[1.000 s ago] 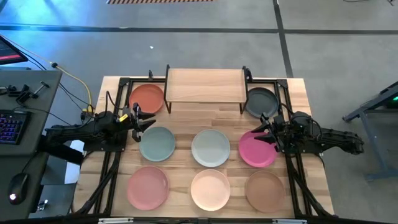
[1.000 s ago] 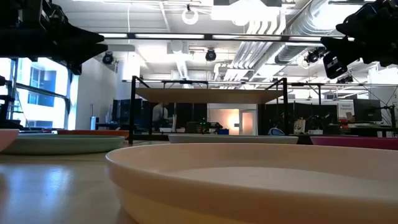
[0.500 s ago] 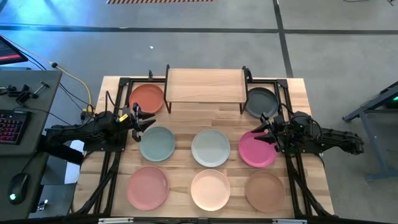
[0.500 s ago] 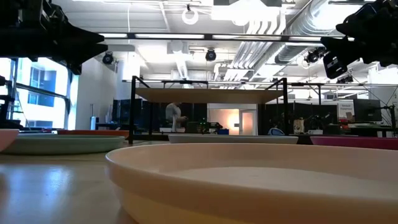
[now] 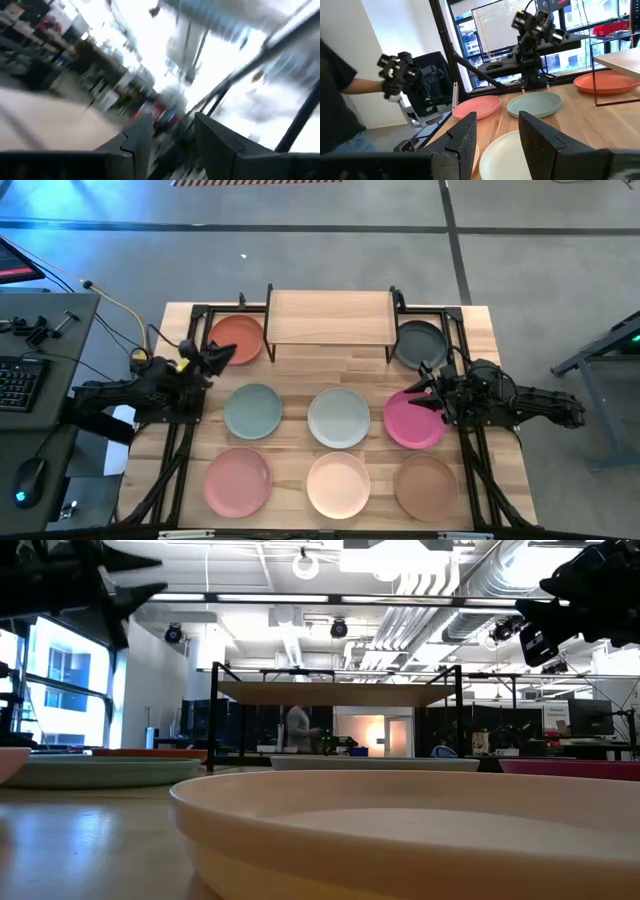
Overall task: Place and stack plates onto a shelf
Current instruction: Put the gray plate on the shelf
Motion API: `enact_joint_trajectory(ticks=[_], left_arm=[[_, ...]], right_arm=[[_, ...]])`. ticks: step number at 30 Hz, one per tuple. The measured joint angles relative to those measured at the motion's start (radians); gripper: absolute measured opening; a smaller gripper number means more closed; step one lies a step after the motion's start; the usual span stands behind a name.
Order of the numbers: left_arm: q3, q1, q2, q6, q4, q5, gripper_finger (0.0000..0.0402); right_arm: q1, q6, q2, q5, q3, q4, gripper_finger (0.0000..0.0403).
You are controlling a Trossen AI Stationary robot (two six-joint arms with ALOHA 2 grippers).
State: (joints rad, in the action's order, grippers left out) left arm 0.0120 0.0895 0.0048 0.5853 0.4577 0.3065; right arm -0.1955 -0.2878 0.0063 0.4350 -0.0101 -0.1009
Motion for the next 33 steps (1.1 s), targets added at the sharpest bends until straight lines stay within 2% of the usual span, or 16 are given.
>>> enact_joint_trajectory(ticks=[4, 9, 14, 22, 28, 33], left_arm=[[0.007, 0.0, 0.0, 0.006, 0.122, -0.026, 0.0133], [0.091, 0.0, 0.012, 0.003, 0.071, -0.063, 0.0133], [0.219, 0.0, 0.078, -0.052, -0.06, -0.071, 0.0133], [0.451, -0.001, 0.228, -0.142, -0.334, -0.072, 0.0133], [0.619, -0.001, 0.326, -0.145, -0.53, -0.072, 0.0133], [0.759, -0.001, 0.401, -0.182, -0.717, -0.072, 0.0133]], right_arm=[[0.0, -0.034, 0.0, -0.084, 0.0, -0.026, 0.0129], [0.0, -0.097, 0.0, -0.164, 0.0, -0.107, 0.0129], [0.0, -0.127, 0.0, -0.241, 0.0, -0.216, 0.0129], [0.0, -0.118, 0.0, -0.263, 0.0, -0.483, 0.0129], [0.0, -0.088, 0.0, -0.284, -0.004, -0.652, 0.0129], [0.0, -0.152, 0.0, -0.466, -0.038, -0.652, 0.0129]])
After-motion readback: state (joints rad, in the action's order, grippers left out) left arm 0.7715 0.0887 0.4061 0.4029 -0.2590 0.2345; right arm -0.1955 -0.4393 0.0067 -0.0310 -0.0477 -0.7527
